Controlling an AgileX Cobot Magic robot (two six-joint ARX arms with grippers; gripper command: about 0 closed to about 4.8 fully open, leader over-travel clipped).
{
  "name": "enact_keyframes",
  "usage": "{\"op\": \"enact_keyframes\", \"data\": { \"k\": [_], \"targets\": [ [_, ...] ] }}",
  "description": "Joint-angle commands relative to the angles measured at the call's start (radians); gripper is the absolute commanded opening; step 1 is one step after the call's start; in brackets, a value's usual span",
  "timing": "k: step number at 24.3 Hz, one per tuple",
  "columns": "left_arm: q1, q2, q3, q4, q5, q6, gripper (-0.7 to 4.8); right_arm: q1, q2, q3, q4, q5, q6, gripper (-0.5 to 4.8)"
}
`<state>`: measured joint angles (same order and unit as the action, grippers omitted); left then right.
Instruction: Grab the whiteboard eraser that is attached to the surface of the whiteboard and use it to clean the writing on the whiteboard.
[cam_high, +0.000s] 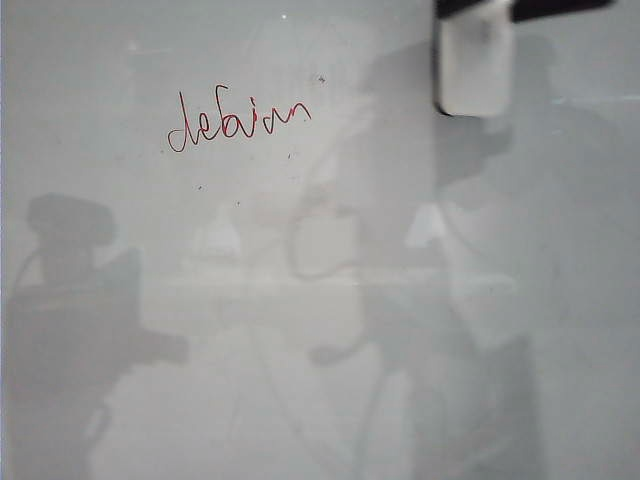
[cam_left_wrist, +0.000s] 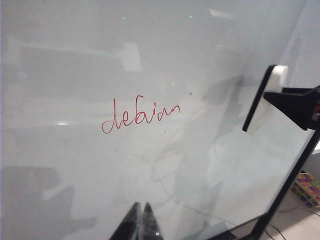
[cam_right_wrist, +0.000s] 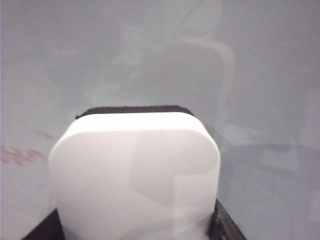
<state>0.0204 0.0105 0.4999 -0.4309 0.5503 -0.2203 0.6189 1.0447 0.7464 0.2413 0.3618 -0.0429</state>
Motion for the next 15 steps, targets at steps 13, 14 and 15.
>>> {"op": "enact_keyframes", "data": {
  "k": [13, 14, 15],
  "targets": [
    [0.002, 0.000, 0.004, 0.101, -0.080, 0.004, -0.05, 0.241, 0.582, 0.413, 0.116, 0.258, -0.016, 1.76],
    [0.002, 0.000, 0.004, 0.097, -0.081, 0.004, -0.05, 0.241, 0.621, 0.435, 0.142, 0.224, -0.017, 1.76],
    [0.002, 0.000, 0.004, 0.096, -0.087, 0.004, -0.05, 0.242, 0.647, 0.451, 0.154, 0.204, -0.018, 1.76]
  ]
}}
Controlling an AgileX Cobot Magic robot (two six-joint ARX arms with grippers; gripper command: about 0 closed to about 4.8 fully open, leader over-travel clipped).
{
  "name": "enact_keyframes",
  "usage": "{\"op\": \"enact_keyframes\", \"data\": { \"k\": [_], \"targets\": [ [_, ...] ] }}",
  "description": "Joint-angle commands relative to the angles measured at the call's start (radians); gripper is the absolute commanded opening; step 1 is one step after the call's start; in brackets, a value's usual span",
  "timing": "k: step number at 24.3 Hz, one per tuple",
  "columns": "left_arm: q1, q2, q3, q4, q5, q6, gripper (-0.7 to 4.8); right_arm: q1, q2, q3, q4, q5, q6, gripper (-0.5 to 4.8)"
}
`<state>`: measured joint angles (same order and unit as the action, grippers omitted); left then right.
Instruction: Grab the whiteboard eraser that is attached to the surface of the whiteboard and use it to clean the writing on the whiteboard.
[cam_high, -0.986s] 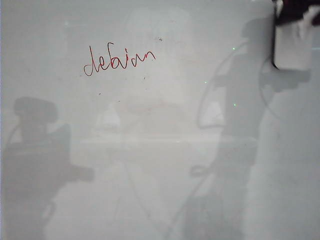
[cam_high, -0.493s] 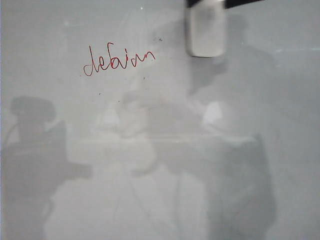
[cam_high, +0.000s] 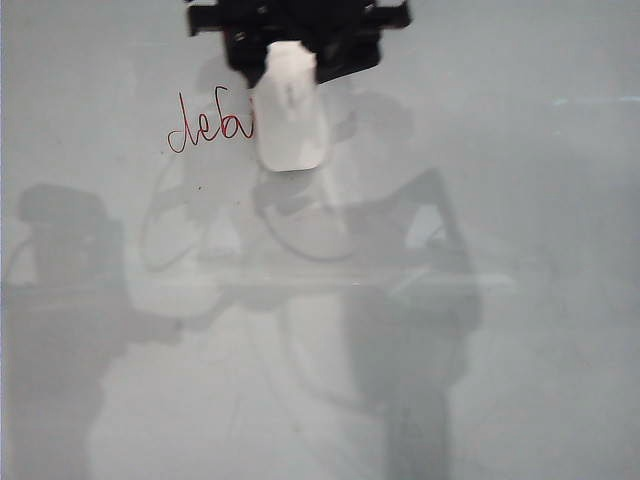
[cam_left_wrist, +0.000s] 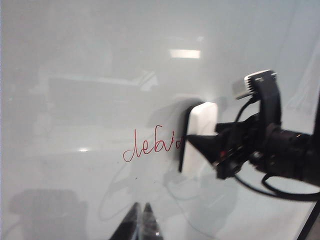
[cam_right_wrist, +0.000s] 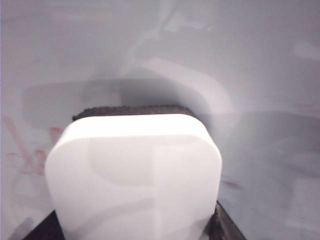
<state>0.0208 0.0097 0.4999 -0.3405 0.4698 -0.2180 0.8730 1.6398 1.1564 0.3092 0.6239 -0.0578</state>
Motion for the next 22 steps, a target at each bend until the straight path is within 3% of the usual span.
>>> {"op": "enact_keyframes", "data": {
  "k": [1, 11, 16, 19, 22],
  "targets": [
    [0.002, 0.001, 0.004, 0.005, -0.024, 0.002, -0.05, -0.010, 0.097, 0.071, 0.100, -0.069, -0.003, 1.76],
    [0.005, 0.002, 0.003, 0.005, -0.091, 0.001, -0.05, 0.045, 0.373, 0.314, 0.109, -0.127, -0.051, 1.76],
    [0.005, 0.003, 0.003, 0.005, -0.092, 0.002, -0.05, 0.044, 0.291, 0.314, -0.005, 0.053, -0.119, 1.76],
    [0.005, 0.003, 0.003, 0.005, -0.092, 0.002, -0.05, 0.043, 0.177, 0.314, -0.156, 0.146, -0.119, 1.76],
    [0.005, 0.003, 0.003, 0.005, -0.110, 0.002, -0.05, 0.045, 0.101, 0.313, -0.255, 0.195, -0.121, 1.76]
  ]
}}
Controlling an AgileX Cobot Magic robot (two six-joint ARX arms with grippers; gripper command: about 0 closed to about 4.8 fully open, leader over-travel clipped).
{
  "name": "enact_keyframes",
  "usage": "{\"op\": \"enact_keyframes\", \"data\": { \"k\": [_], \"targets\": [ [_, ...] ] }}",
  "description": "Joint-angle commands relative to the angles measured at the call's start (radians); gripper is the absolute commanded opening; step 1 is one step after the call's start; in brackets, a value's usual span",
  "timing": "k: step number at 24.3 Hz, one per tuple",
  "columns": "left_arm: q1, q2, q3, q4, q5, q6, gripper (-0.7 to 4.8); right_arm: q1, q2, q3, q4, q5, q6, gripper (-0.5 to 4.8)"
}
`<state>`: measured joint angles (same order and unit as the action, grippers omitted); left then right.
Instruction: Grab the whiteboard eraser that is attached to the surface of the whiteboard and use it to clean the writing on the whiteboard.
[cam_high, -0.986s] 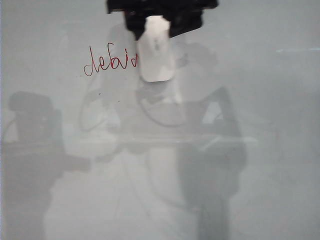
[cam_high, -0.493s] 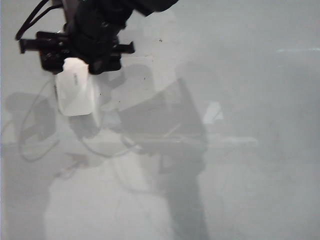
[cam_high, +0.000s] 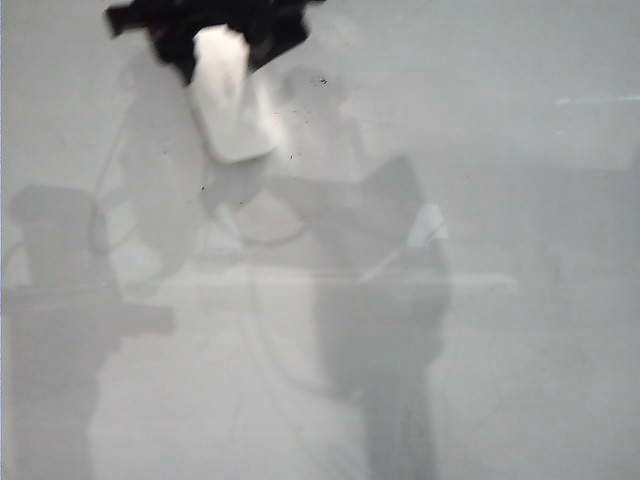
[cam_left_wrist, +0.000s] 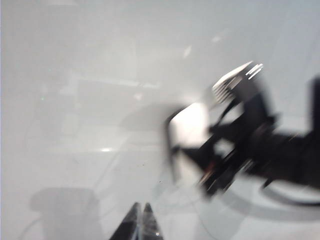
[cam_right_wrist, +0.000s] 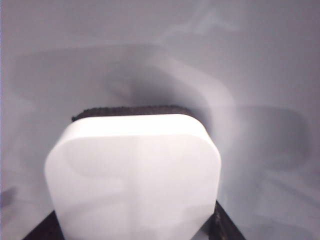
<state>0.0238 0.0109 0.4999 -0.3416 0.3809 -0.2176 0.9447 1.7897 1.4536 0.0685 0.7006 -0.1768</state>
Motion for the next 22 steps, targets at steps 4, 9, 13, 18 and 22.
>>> {"op": "enact_keyframes", "data": {
  "k": [4, 9, 13, 18, 22],
  "targets": [
    [0.002, 0.002, 0.003, 0.006, -0.048, 0.002, -0.05, -0.019, -0.099, 0.016, -0.047, 0.108, -0.074, 1.76],
    [0.002, 0.001, 0.003, 0.006, -0.076, 0.005, -0.05, -0.005, -0.201, 0.003, -0.170, 0.224, -0.116, 1.76],
    [0.002, 0.001, 0.003, 0.006, -0.117, 0.005, -0.05, -0.068, -0.425, -0.225, -0.189, 0.214, -0.103, 1.76],
    [0.002, 0.001, 0.002, 0.006, -0.119, 0.009, -0.05, -0.162, -0.713, -0.526, -0.063, 0.150, -0.067, 1.76],
    [0.002, 0.001, 0.002, 0.006, -0.119, 0.015, -0.05, -0.291, -0.888, -0.690, 0.064, 0.017, -0.058, 1.76]
  ]
}}
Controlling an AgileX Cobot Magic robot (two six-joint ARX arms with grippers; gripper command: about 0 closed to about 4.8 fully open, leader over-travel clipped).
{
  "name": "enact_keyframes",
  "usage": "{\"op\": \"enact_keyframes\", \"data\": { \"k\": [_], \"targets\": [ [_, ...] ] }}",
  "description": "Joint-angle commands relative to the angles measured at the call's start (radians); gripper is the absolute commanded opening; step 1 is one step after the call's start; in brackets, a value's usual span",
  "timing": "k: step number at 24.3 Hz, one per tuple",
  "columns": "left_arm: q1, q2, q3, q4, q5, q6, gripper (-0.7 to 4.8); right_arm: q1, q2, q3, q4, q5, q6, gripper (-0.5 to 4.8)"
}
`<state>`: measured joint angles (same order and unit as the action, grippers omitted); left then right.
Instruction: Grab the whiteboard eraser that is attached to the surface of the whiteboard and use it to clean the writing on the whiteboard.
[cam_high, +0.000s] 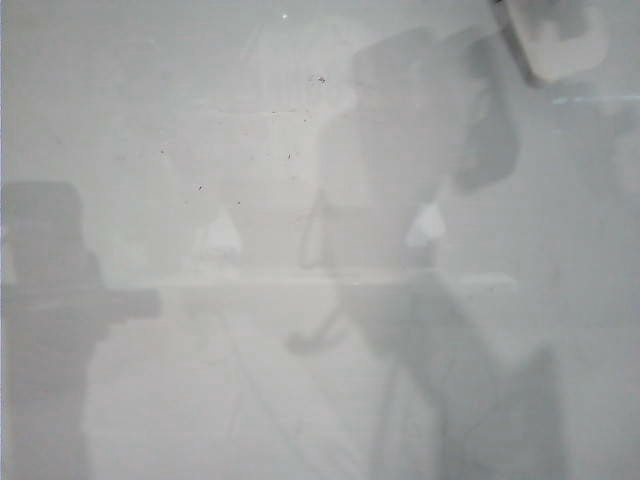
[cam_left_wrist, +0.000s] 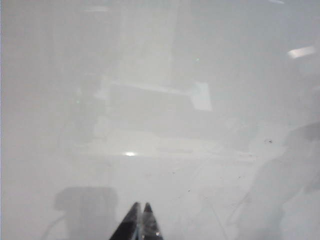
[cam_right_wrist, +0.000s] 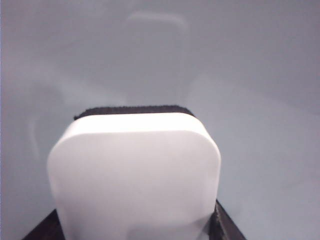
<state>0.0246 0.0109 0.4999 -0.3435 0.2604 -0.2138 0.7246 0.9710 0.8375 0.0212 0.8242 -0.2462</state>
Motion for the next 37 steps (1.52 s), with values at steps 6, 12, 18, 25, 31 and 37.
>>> {"op": "enact_keyframes", "data": {
  "k": [6, 12, 18, 25, 31, 37],
  "targets": [
    [0.002, 0.001, 0.002, -0.008, 0.002, 0.090, -0.05, -0.334, -0.182, -0.215, 0.224, -0.338, 0.090, 1.75],
    [0.002, 0.001, 0.002, -0.006, 0.002, 0.090, -0.05, -0.505, 0.002, -0.229, 0.422, -0.510, 0.145, 1.75],
    [0.002, 0.001, 0.002, -0.006, 0.006, 0.090, -0.05, -0.505, 0.145, -0.228, 0.599, -0.511, 0.142, 1.76],
    [0.002, 0.001, 0.002, -0.006, 0.006, 0.090, -0.05, -0.505, 0.165, -0.228, 0.623, -0.508, 0.142, 4.69],
    [0.002, 0.002, 0.002, -0.007, 0.000, 0.117, -0.05, -0.474, 0.047, -0.228, 0.460, -0.442, 0.142, 4.73],
    [0.002, 0.002, -0.052, 0.014, -0.165, 0.190, -0.05, -0.329, -0.335, -0.229, 0.024, -0.411, 0.177, -0.02]
  ]
}}
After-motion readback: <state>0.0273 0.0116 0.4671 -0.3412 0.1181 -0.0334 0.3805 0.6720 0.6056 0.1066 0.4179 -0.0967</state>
